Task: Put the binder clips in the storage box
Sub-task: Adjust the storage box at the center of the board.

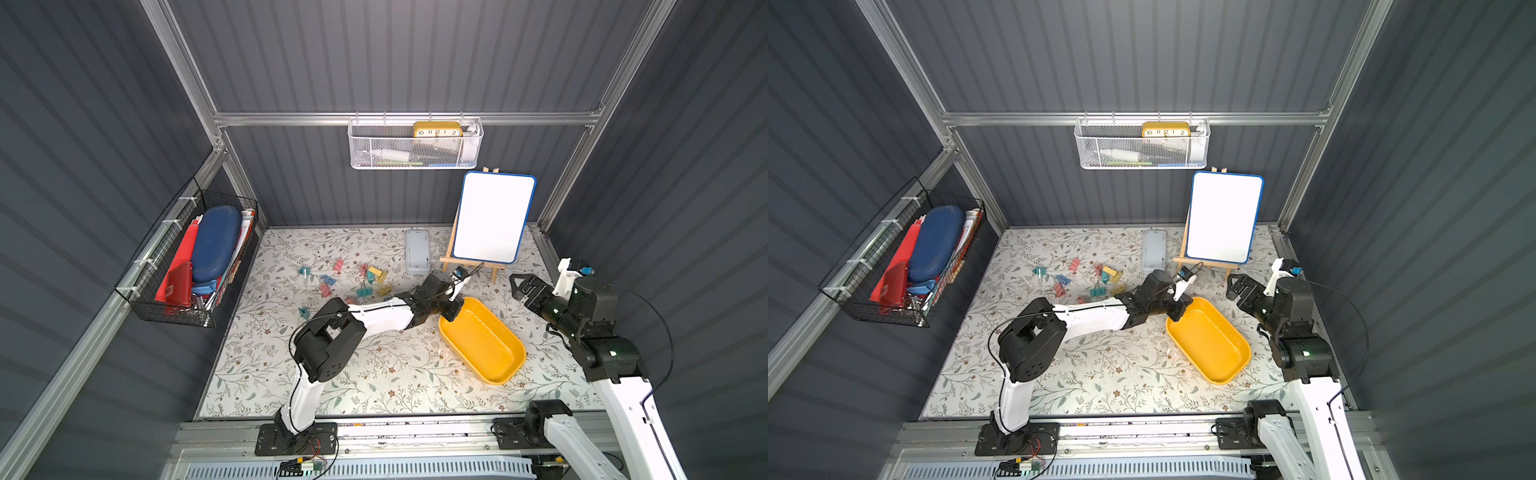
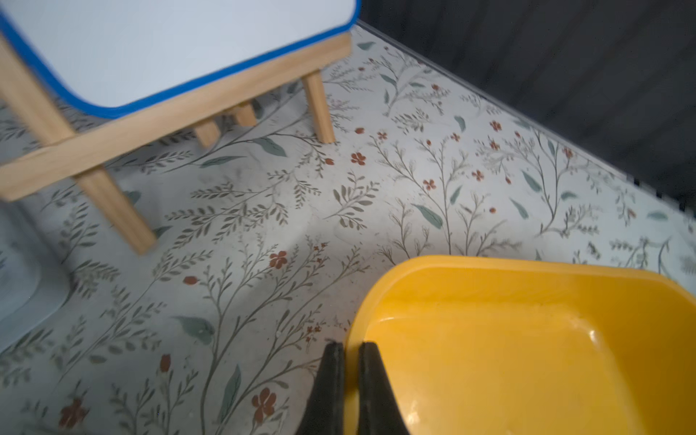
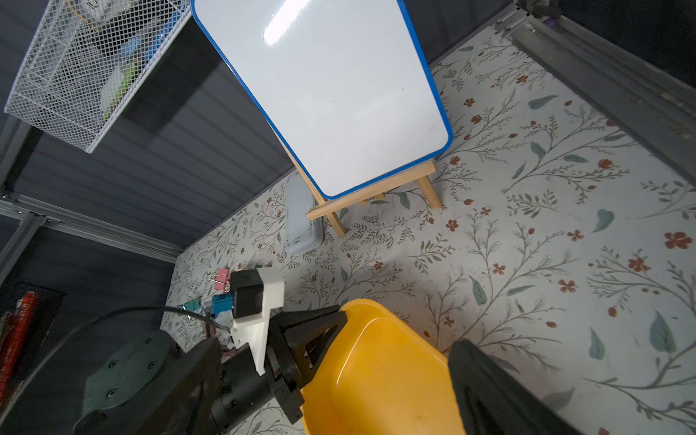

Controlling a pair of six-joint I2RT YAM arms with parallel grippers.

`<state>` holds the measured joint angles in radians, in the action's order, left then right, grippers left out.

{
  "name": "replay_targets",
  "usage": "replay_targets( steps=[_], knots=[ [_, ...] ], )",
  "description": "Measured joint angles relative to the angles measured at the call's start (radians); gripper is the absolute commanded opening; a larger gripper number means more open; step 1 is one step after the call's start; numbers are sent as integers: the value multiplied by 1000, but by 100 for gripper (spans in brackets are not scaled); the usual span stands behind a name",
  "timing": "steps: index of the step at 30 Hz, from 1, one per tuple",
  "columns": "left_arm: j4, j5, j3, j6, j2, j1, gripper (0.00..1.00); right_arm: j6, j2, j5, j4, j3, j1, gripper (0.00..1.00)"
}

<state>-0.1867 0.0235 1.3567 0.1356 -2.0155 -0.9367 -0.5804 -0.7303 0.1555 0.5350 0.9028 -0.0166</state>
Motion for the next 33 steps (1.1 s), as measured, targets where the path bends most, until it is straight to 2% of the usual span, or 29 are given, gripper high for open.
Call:
replay_targets(
  steps=[7, 11, 16, 18, 24, 27, 33],
  knots=[
    [39, -254, -246, 471, 271, -47, 0, -77, -32, 43, -23, -25, -3, 95],
    [120, -358, -379, 698, 421, -119, 0, -112, -61, 59, -27, -39, -35, 95],
    [300, -446, -432, 985, 468, -274, 0, -130, -99, 56, -35, -39, -119, 95],
    [368, -470, -478, 1085, 475, -303, 0, -136, -114, 48, -39, -39, -161, 95],
    [503, -554, -594, 1270, 553, -312, 2, -141, -148, 24, -42, -42, -246, 95],
    [536, -591, -612, 1294, 600, -313, 9, -142, -149, 13, -42, -47, -257, 95],
    [645, -692, -583, 1304, 622, -314, 12, -143, -137, -13, -42, -49, -263, 95]
  ],
)
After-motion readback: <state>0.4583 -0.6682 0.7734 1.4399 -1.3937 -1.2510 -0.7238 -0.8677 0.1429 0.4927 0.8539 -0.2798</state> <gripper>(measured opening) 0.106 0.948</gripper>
